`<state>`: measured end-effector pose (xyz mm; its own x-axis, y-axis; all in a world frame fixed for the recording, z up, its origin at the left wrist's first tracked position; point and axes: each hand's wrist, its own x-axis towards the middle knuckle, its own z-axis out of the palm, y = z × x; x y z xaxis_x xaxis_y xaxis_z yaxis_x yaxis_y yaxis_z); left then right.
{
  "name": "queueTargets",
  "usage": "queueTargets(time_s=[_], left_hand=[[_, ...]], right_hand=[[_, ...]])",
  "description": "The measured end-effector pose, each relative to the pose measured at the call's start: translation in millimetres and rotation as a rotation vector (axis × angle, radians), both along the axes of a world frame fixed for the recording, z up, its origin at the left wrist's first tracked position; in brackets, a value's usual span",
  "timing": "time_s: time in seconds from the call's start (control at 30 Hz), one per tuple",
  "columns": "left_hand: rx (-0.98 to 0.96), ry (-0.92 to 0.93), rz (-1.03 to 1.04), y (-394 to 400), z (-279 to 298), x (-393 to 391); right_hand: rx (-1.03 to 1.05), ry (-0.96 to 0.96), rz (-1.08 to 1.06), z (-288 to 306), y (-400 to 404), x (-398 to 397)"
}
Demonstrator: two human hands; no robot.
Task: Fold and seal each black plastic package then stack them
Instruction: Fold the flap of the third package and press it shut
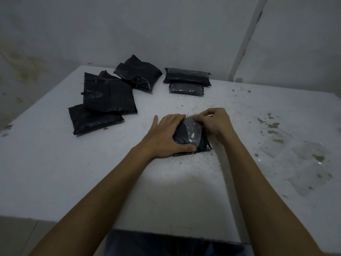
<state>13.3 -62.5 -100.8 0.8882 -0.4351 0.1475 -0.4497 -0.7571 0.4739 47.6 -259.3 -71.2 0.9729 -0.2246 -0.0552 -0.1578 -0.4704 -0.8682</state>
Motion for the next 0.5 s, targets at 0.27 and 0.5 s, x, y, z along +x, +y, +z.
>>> queueTargets(time_s=[0.27,0.5], left_hand=[[-0.006,0.003,0.002,0.1,1.5,-0.2],[-0.006,0.006,-0.004,0.8,0.8,0.8]], right_hand=[[-0.137,-0.145,-0.088,3.3,1.0,3.4],[-0.178,-0.167,0.017,-2.6,-9.1,-7.7]])
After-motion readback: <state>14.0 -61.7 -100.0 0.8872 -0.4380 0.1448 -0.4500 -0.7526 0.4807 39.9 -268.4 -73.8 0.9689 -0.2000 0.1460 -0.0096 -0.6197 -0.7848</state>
